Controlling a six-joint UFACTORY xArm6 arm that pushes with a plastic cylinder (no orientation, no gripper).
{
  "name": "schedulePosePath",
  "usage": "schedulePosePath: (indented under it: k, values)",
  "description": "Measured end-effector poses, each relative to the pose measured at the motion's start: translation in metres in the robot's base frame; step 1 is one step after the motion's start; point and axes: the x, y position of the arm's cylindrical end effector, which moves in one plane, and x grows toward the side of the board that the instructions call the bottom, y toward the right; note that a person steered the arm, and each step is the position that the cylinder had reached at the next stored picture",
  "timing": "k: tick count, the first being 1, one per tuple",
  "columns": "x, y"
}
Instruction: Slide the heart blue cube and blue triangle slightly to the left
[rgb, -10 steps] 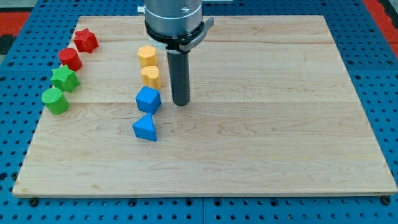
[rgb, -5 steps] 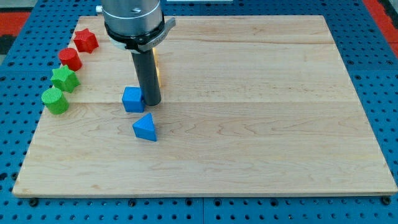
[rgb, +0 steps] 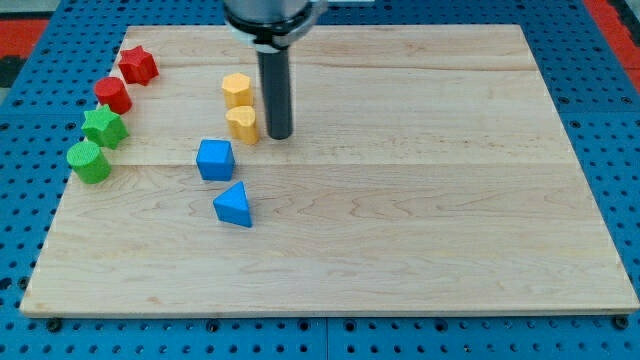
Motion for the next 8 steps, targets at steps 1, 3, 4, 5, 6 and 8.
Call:
schedulePosePath:
  k: [1,3,4,5,6,8]
  values:
    - [-0.002,-0.014]
    - [0.071,0.056]
    - [0.099,0.017]
    - [0.116,0.005]
    - [0.122,-0.012]
    - [0.118,0.019]
